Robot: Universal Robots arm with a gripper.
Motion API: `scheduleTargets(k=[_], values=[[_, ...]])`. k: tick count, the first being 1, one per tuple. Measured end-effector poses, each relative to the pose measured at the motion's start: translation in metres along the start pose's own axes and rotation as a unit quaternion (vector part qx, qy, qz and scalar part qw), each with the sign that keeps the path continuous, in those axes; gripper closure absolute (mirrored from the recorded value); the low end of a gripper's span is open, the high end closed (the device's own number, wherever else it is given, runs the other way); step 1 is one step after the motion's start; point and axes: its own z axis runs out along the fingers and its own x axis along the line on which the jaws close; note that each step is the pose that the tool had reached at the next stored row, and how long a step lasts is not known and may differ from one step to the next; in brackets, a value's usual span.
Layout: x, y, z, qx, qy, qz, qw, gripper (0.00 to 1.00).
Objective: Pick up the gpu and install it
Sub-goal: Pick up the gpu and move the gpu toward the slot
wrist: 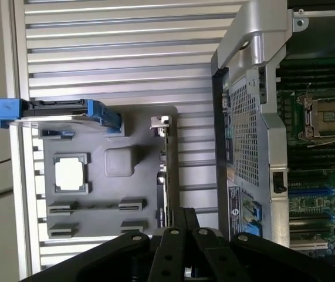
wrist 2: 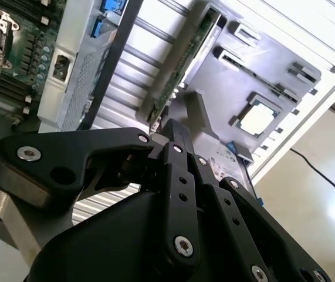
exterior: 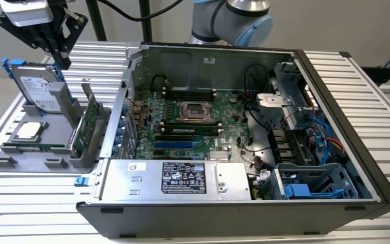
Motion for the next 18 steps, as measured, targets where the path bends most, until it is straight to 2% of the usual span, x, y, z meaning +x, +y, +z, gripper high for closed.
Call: scheduleTargets(k=[7,18], values=[[0.0098,-0.002,-0.0003,0.0,0.0,0.0,1.0,1.0],[0.0149,-0.0048,-0.0005,0.0,0.0,0.0,1.0,1.0]])
